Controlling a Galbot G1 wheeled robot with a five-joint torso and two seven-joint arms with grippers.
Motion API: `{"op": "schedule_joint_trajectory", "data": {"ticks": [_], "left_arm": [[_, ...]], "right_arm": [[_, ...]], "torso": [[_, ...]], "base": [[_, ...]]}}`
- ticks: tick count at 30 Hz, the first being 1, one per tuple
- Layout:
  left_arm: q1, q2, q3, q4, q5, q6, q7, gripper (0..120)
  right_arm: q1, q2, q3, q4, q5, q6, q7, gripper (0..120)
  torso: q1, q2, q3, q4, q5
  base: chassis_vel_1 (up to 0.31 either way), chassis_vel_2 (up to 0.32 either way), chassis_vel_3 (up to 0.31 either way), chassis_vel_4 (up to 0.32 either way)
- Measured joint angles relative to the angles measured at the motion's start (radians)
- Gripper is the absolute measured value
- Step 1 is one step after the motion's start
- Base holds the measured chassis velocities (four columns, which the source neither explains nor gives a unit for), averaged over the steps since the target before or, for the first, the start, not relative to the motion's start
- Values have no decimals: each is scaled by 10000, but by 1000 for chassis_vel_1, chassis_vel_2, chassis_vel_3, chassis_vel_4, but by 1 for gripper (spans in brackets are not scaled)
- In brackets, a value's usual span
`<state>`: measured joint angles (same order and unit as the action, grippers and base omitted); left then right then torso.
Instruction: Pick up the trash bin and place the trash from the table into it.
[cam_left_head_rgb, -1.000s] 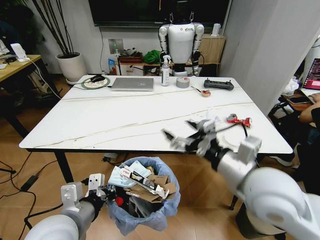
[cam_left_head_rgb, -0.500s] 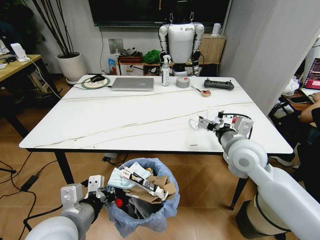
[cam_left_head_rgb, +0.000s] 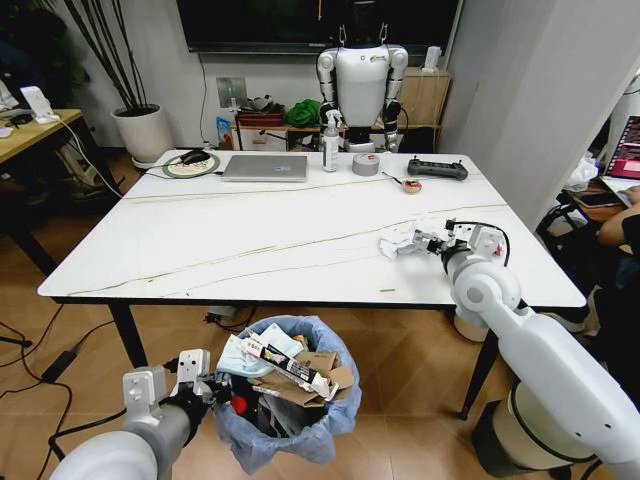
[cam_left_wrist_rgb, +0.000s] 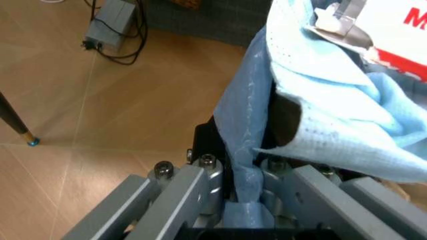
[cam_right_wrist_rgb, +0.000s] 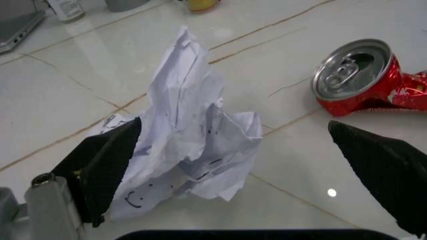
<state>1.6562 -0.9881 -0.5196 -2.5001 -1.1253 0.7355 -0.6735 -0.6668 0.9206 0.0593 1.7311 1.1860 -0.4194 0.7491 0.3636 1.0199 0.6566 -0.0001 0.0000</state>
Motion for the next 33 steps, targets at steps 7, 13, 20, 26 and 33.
{"op": "schedule_joint_trajectory", "data": {"ticks": [7, 13, 20, 26, 33], "left_arm": [[-35, 0, -32, 0, -25, 0, 2, 2], [-67, 4, -45, 0, -32, 0, 4, 2], [-97, 12, -61, 0, -34, 0, 7, 2], [-127, 46, -98, 0, -34, 0, 16, 2], [-134, 6, -66, 0, -74, -1, -13, 2]], "right_arm": [[122, 77, -19, -571, -31, -21, -315, 100], [210, 163, -49, -756, -35, 31, -389, 88], [200, 136, -62, -696, -146, 90, -436, 64], [196, 122, -138, -591, -377, 173, -453, 36], [180, 97, -140, -105, -164, 240, -424, 11]], "torso": [[0, 0, 0, -1, 0], [0, 0, 0, 1, -1], [0, 0, -1, -1, -1], [0, 0, -1, 0, 0], [0, 0, -1, 1, -1]], "base": [[0, 0, 0, 0], [0, 0, 0, 0], [0, 0, 0, 0], [0, 0, 0, 0], [0, 0, 0, 0]]}}
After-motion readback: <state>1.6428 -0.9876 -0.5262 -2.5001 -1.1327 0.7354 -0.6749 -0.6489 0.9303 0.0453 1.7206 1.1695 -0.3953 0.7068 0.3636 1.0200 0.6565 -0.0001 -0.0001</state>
